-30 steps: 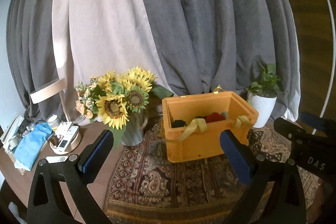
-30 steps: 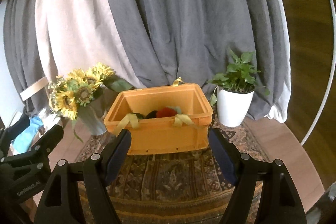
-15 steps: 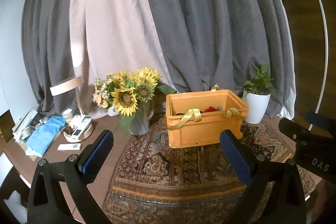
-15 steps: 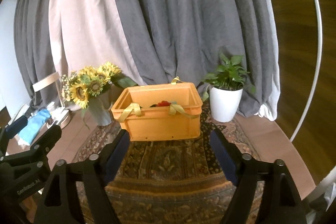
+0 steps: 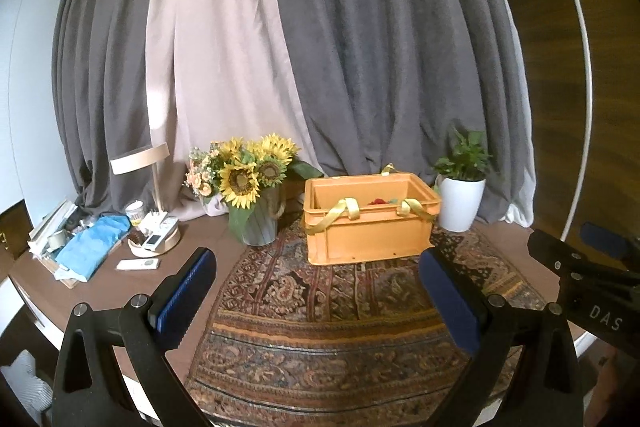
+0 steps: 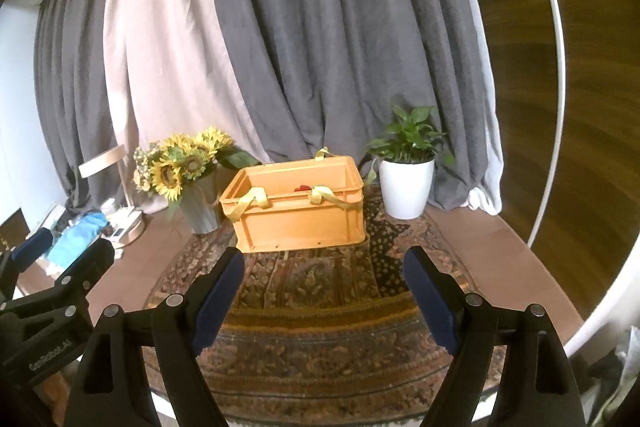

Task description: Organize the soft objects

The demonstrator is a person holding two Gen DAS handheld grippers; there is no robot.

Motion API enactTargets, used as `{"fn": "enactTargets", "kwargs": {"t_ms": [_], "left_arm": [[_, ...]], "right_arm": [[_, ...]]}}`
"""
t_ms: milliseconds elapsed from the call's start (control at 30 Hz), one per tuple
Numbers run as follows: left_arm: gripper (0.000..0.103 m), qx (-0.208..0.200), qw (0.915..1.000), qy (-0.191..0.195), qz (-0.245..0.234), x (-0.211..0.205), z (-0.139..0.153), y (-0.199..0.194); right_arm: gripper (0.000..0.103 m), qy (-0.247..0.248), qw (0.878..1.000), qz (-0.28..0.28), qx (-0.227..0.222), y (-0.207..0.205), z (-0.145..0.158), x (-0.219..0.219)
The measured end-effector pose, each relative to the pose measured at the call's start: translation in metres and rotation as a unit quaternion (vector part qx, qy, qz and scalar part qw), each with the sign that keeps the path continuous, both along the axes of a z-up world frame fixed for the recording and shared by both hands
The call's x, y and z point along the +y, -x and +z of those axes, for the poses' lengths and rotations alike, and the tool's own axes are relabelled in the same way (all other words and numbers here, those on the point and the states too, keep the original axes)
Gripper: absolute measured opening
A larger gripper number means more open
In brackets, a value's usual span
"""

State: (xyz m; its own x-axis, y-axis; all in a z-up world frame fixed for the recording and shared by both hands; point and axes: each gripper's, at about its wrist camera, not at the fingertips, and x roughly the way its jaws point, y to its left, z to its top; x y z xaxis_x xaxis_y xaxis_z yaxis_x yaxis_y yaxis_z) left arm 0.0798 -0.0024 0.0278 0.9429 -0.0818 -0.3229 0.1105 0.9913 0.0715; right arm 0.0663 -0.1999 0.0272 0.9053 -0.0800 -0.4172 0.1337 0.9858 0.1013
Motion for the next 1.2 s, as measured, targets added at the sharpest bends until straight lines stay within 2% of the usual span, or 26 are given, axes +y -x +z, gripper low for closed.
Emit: {"fn": "enactTargets", "kwargs": {"t_ms": [600, 1200], "left_arm": [[0.103, -0.01, 0.9997, -0.008, -0.02, -0.008, 0.001, 0.065], [0.103, -0.011, 0.9996, -0.008, -0.026, -0.013, 0.003, 0.079]], "right_arm": [[0.082, 0.007, 1.0, -0.006, -0.008, 0.071, 0.006, -0.007], [0.082, 0.004, 1.0, -0.007, -0.011, 0.089, 0.008, -0.01]]}}
